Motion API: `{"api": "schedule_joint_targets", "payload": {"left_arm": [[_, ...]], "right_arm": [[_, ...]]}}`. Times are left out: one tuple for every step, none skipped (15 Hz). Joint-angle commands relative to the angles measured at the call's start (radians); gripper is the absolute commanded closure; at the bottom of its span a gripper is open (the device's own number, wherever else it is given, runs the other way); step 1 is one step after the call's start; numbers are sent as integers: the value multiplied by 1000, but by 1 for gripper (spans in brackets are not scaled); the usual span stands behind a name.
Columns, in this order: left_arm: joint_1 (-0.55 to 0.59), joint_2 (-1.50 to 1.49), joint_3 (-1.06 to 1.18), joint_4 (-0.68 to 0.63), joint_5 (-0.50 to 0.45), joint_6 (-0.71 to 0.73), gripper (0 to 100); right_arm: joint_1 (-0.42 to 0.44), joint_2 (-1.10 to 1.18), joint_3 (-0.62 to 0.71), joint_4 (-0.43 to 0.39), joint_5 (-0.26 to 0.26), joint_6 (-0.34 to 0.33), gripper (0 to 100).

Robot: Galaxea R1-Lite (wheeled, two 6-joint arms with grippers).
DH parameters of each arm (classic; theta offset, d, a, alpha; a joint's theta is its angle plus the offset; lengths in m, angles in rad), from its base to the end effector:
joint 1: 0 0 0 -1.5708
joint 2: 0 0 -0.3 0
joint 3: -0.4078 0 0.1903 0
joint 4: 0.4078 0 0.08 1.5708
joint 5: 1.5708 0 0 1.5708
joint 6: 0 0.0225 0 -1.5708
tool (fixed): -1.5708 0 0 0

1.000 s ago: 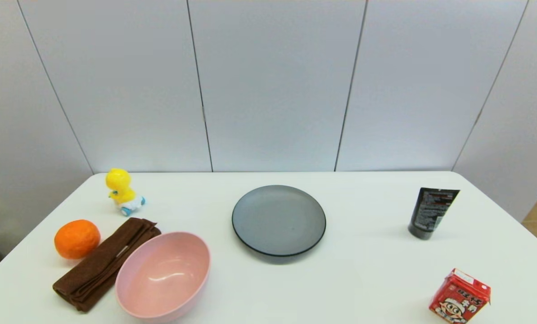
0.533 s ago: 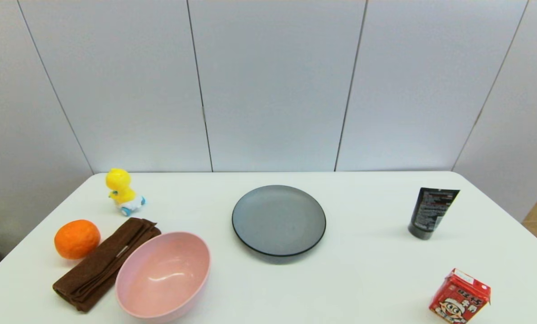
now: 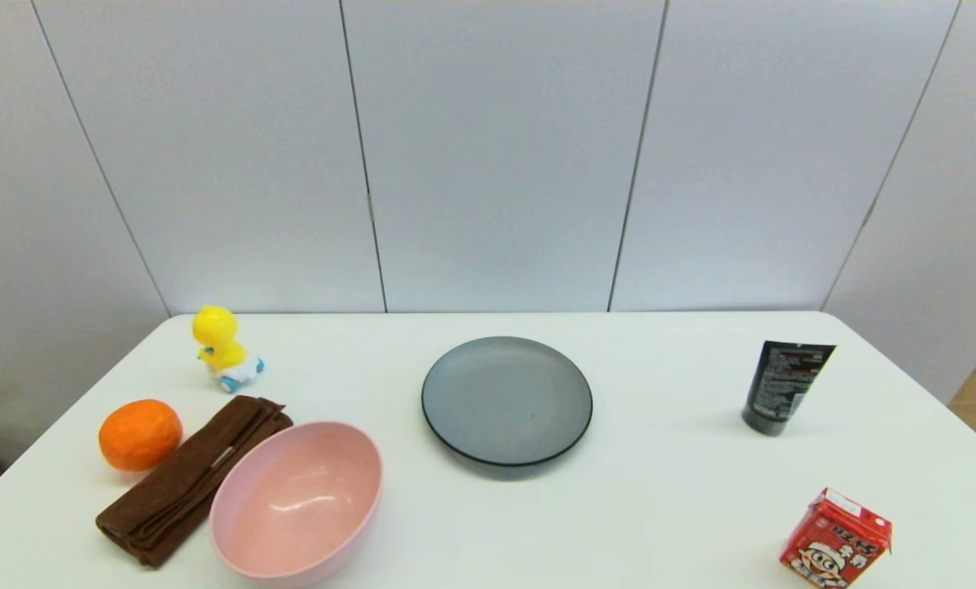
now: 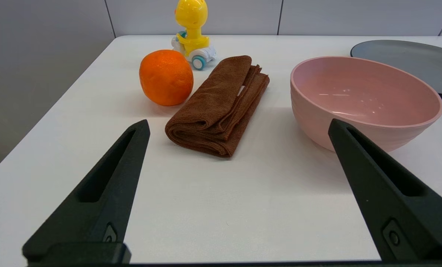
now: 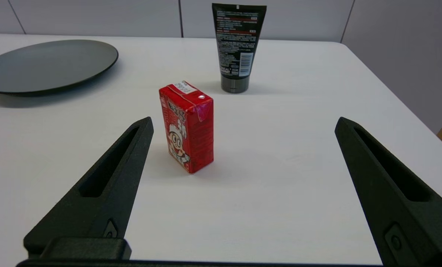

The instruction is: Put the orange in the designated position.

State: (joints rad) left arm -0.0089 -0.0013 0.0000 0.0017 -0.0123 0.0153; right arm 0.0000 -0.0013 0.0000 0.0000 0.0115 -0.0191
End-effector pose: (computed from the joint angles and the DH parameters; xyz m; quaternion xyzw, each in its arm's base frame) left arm -0.0229 -0.0001 0.0753 0.0076 0.0001 -0.0106 0.9999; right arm -0.0229 0.0003 0.0754 -0.0096 -0.0007 0.0057 0.9999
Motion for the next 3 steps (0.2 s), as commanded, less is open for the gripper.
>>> {"api": "schedule_joint_targets", "payload": {"left_arm": [[1, 1, 0, 0, 0, 0, 0], [0, 1, 0, 0, 0, 0, 0], [0, 1, 0, 0, 0, 0, 0]], "right_arm": [[0, 1, 0, 0, -1, 1, 0], [0, 1, 0, 0, -1, 1, 0], [0, 1, 0, 0, -1, 1, 0]]}}
